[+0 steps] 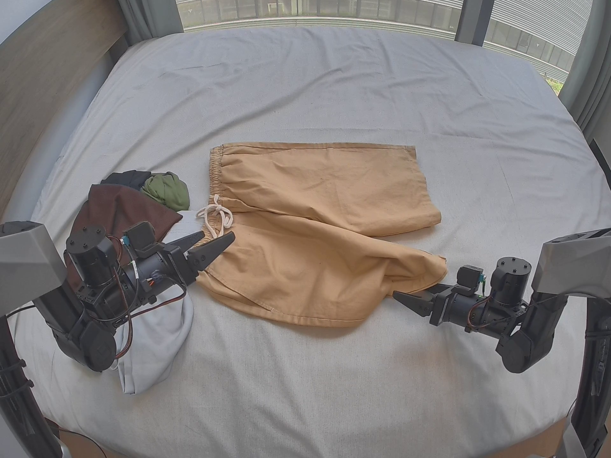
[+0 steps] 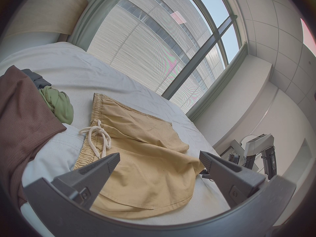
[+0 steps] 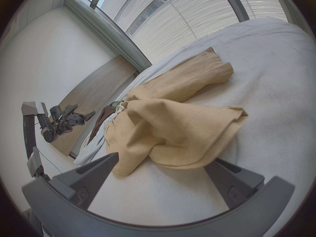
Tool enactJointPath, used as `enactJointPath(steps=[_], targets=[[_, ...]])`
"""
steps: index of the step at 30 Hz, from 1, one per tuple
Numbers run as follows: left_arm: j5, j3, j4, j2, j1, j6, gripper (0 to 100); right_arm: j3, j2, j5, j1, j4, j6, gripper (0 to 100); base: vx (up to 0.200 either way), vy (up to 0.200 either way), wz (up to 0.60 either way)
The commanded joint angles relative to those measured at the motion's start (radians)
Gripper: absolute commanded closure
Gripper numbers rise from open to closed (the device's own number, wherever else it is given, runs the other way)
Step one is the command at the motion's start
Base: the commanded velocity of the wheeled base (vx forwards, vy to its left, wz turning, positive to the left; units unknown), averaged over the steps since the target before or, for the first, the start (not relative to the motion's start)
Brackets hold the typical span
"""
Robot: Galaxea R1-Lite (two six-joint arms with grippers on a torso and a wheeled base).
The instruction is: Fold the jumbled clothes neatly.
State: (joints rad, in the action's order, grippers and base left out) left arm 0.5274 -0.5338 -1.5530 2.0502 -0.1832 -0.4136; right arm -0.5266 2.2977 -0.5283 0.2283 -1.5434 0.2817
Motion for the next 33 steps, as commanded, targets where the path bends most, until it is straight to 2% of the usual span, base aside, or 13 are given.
enactJointPath(steps=[1,9,10,21,28,33], targets=[[0.0,0.0,-0.001,-0.001,0.001,-0.001,0,-0.033,0.043,0.027,0.028,0.002,0.019,0,0.0,0.0,0.0],[0.0,0.003,-0.001,-0.001,-0.001,-0.001,0,-0.07,0.069,0.08,0.037,0.002,0.034,0,0.0,0.0,0.0],[0.0,0.003,-0.001,-0.001,0.001,-0.001,0,-0.072,0.069,0.083,0.039,0.0,0.045,100,0.0,0.0,0.0],[0.0,0.003,-0.001,-0.001,0.001,-0.001,0,-0.084,0.074,0.085,0.048,-0.001,0.057,100,0.0,0.0,0.0],[0.0,0.003,-0.001,-0.001,0.001,-0.001,0,0.011,-0.035,0.085,0.066,0.002,0.145,100,0.0,0.0,0.0],[0.0,0.003,-0.001,0.001,0.001,-0.001,0,0.057,-0.089,0.083,0.048,0.002,0.159,100,0.0,0.0,0.0]])
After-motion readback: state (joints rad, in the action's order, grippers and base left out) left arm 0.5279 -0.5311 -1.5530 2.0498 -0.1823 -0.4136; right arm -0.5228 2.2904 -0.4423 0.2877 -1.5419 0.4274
